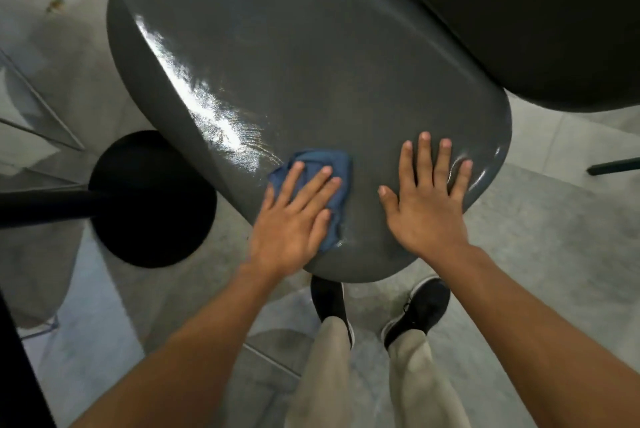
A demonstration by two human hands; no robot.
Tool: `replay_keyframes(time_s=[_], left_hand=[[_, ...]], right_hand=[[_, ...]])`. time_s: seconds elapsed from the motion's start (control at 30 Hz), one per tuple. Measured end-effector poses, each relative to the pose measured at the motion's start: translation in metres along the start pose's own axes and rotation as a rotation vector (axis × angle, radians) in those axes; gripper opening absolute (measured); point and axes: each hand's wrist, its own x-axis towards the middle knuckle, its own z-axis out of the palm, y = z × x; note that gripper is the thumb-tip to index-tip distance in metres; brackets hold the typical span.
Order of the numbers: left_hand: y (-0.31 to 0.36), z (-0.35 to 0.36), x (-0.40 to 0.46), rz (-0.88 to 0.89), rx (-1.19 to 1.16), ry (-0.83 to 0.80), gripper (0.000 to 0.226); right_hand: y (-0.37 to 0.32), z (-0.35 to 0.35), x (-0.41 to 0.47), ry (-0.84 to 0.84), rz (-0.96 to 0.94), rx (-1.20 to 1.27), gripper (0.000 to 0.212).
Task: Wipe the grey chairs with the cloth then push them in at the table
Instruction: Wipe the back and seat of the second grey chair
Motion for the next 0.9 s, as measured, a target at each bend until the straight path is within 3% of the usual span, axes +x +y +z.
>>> replay_keyframes(time_s=[0.17,0.27,0.33,0.5,0.6,0.67,0.73,0.9], left_hand=[[-0.042,-0.023,0.038,-0.541,-0.095,0.056,0.057],[-0.017,-0.032,0.092,-0.702,-0.178,0.103,0.058],[0.018,-0.028,0.116,-0.597,-0.208,0.076,0.062],[0.118,-0.011,0.104,-0.136,-0.193,-0.001,0.067],[0.131,-0.008,0.059,-0.014,-0.261,-0.013,0.059],[0.112,-0.004,0.025,0.083,-0.182,-0.025,0.056],[0.079,-0.002,0.002,0.046,-0.1,-0.021,0.054],[0.045,-0.013,0.042,-0.476,-0.156,-0.01,0.059]], right_hand=[[0.002,0.001,-0.001,-0.01,0.002,0.023,0.074],[0.005,-0.003,-0.002,-0.017,-0.02,0.07,0.073],[0.014,-0.009,-0.005,0.007,-0.026,0.101,0.071],[0.048,-0.024,-0.014,0.052,0.118,0.256,0.071],[0.068,-0.029,-0.014,0.077,0.163,0.385,0.071],[0.077,-0.031,-0.014,0.056,0.178,0.485,0.072],[0.083,-0.032,-0.017,0.023,0.182,0.563,0.072],[0.092,-0.032,-0.02,0.086,0.19,0.719,0.061]])
